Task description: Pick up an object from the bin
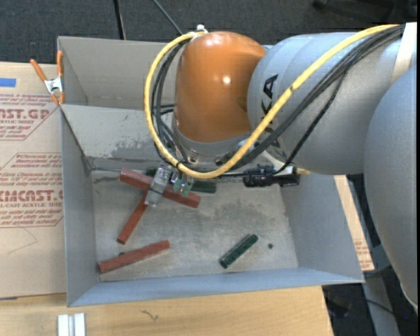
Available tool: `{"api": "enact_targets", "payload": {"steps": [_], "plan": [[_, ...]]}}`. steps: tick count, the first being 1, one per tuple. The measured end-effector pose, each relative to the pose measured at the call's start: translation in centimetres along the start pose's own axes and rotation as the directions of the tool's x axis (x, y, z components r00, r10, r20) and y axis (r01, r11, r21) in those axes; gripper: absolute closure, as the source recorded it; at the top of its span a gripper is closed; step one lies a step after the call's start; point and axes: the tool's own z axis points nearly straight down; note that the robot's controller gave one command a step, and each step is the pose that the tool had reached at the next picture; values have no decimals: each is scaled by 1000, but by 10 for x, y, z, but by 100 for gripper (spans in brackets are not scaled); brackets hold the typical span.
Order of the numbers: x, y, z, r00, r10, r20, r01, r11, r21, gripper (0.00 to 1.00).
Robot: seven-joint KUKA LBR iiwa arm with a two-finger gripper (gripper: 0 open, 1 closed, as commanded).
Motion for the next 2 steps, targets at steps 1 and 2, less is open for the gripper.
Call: {"api": "enact_targets", "payload": {"steps": [1, 2], "plan": [[28, 47, 100, 997, 72, -10, -72, 997, 10, 100], [46, 18, 37, 997, 83, -3, -83, 997, 3, 100]]}}
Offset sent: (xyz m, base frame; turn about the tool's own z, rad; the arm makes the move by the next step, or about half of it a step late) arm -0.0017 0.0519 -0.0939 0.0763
